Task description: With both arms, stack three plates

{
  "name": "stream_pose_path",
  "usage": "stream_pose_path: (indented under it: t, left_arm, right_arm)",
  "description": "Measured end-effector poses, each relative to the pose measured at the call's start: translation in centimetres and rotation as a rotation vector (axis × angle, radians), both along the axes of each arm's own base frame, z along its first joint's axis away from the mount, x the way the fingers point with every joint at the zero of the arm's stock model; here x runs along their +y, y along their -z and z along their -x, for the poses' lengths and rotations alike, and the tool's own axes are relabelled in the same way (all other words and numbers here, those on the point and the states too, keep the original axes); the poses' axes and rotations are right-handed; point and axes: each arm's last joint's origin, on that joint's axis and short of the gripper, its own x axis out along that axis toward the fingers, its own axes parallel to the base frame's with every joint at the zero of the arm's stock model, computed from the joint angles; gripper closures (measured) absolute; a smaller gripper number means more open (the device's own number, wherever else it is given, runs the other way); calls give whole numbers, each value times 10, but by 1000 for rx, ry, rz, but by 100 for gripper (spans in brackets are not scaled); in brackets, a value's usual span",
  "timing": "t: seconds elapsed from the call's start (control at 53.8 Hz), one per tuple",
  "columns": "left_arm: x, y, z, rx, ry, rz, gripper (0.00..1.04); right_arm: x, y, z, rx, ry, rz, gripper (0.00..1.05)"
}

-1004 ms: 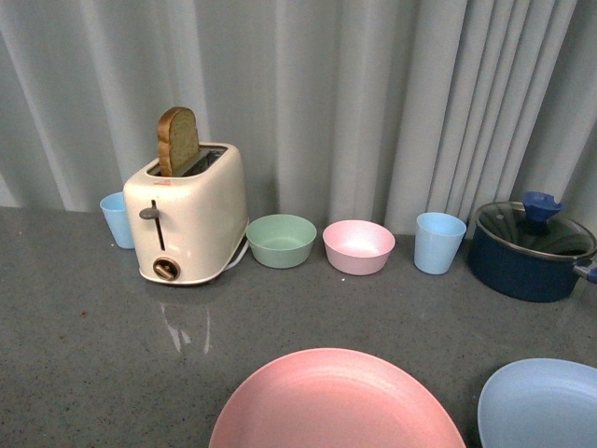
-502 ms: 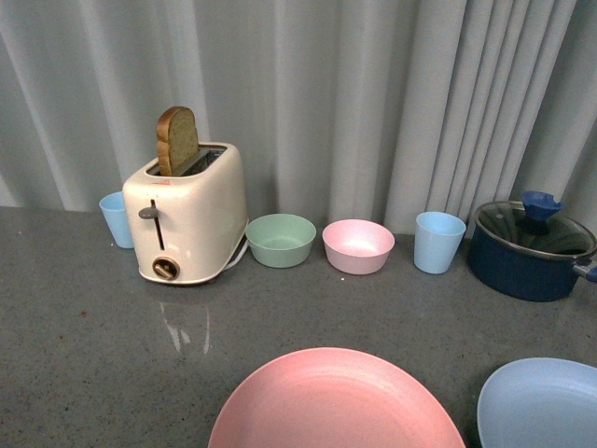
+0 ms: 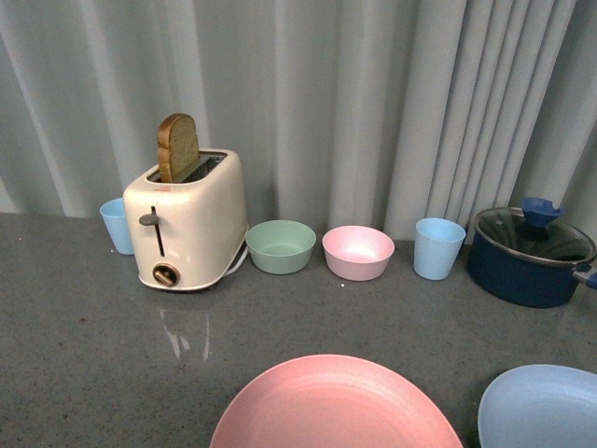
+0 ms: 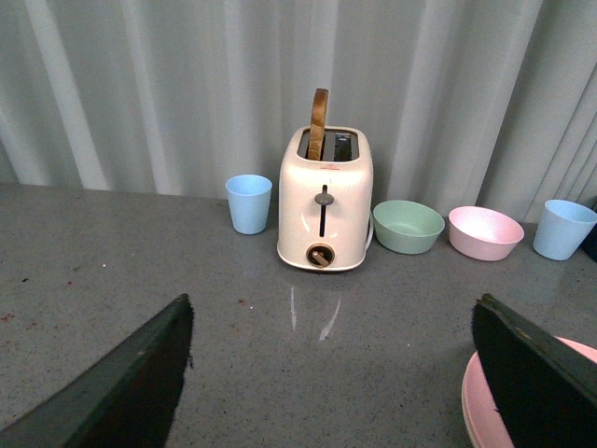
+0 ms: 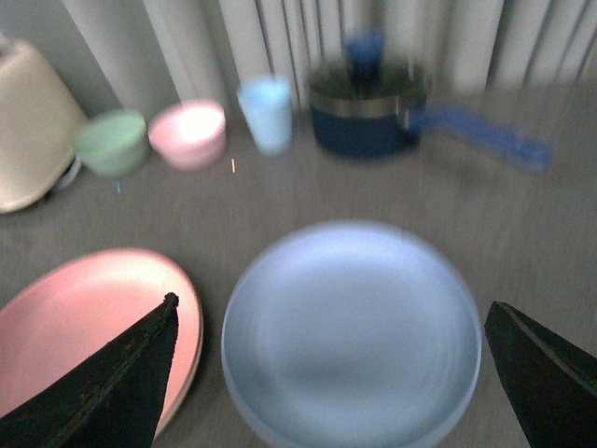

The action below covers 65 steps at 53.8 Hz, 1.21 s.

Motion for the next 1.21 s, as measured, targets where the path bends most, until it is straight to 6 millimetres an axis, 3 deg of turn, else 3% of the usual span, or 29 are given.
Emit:
stream_pose_path:
  t: [0.037, 0.167, 0.242, 0.335, 0.539, 0.837, 0.948, 1.209]
  left_arm:
    - [0, 0, 0, -1, 1, -1, 6]
    - [0, 0, 0, 0, 0, -2, 7]
    - [0, 0, 0, -1, 0, -2, 7]
    - [0, 0, 0, -1, 1, -3, 7]
    - [0, 0, 0, -1, 0, -3, 7]
    - [0, 0, 0, -1, 0, -3, 7]
    - [0, 0, 0, -1, 0, -3, 7]
    - [0, 0, 0, -1, 0, -3, 7]
  right_arm:
    - [-9, -3, -8, 102, 37, -76, 7]
    - [-53, -6, -37, 230, 148, -183, 7]
    - [-91, 13, -53, 353, 256, -150, 7]
    - [-111, 29, -64, 454, 236, -159, 7]
    - [-127, 49, -95, 554, 167, -147, 7]
    - [-133, 85, -133, 699, 150, -158, 7]
    - [-134, 92, -152, 711, 145, -165, 7]
    - [-128, 102, -171, 738, 138, -154, 7]
